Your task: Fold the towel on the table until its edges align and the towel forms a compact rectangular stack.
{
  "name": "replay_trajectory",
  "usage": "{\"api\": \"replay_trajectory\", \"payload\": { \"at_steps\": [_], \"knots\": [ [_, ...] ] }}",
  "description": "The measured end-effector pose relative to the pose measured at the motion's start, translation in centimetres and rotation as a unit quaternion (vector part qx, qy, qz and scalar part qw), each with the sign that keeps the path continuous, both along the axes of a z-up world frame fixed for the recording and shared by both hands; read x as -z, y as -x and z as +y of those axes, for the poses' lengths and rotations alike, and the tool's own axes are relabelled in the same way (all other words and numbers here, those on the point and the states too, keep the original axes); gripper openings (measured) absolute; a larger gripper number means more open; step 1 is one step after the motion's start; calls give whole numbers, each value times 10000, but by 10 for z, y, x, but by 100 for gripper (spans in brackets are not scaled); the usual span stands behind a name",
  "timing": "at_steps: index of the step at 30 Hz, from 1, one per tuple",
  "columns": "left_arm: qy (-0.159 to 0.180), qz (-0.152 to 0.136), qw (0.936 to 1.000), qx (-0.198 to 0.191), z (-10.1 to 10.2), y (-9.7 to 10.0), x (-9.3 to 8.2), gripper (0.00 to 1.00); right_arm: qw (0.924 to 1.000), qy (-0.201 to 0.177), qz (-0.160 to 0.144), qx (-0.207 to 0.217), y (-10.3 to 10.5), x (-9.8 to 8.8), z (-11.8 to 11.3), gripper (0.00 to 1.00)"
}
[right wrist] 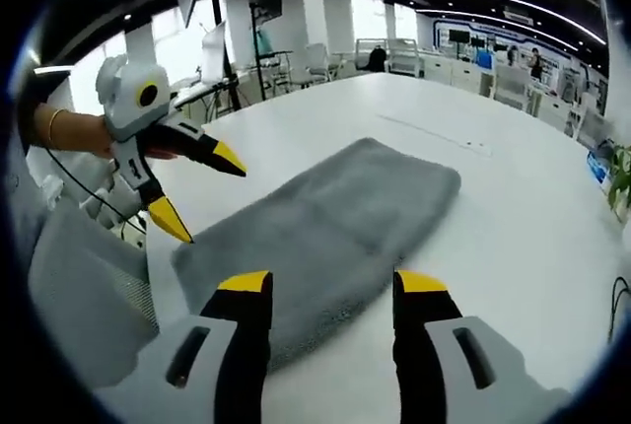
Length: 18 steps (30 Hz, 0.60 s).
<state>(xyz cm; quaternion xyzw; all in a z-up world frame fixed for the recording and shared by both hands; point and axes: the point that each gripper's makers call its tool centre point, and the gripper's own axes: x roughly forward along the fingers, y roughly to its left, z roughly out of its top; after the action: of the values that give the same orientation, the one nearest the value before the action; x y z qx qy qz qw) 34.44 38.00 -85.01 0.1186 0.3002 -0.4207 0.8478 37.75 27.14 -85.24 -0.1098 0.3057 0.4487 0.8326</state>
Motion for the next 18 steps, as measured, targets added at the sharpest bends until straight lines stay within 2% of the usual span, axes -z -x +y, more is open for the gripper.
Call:
{"api": "replay_trajectory", "payload": {
  "at_steps": [3,9,14,18],
  "knots": [
    [-14,0,10000,98,-5,9,0,65,9996,140,48,-247,13,5,5,48],
    [-233,-37,9991,347,-10,22,5,65,9986,175,73,-502,34,9,16,48],
    [-573,-144,9964,614,-12,34,15,64,9966,303,85,-761,50,17,20,48],
    [-795,-178,9935,793,-13,45,24,60,9937,412,52,-1036,67,20,26,48]
  ]
}}
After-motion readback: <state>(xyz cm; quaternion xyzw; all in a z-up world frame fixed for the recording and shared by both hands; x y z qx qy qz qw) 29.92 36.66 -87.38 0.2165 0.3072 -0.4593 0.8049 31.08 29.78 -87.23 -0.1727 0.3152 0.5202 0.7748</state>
